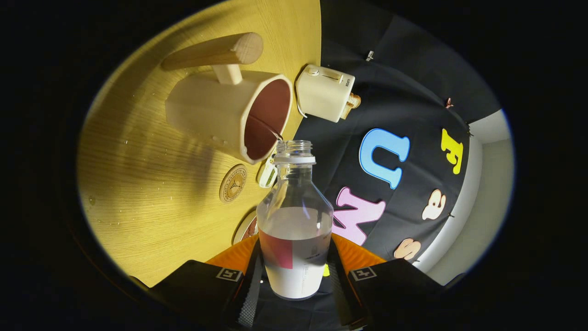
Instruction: Take the bottle from table, then pour the juice into the cup, finally place the bottle on the coaster
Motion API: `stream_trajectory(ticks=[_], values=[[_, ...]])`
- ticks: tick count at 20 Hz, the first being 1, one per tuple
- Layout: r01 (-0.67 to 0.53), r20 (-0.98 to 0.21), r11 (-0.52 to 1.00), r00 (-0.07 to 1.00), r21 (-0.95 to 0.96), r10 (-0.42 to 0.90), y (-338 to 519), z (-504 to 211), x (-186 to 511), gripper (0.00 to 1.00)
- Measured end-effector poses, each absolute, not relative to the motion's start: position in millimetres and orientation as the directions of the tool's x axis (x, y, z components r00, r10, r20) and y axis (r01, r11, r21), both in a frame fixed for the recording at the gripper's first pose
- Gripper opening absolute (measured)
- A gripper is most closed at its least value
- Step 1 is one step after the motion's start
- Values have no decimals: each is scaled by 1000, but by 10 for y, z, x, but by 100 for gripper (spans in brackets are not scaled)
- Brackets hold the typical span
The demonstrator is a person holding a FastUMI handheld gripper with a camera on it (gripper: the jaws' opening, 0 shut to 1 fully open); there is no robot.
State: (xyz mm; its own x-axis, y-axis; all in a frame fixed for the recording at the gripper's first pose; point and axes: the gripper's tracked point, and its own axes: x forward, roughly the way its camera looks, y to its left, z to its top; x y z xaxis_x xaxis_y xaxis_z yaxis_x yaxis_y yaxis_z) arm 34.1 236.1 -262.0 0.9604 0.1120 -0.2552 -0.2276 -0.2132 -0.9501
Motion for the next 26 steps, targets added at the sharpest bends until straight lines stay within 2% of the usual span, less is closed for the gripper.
stream_trajectory(ticks=[22, 26], values=[[-171, -241, -339, 954, -925, 178, 2465, -2567, 361, 70], [-124, -226, -404, 950, -906, 217, 2539, -2532, 390, 70]])
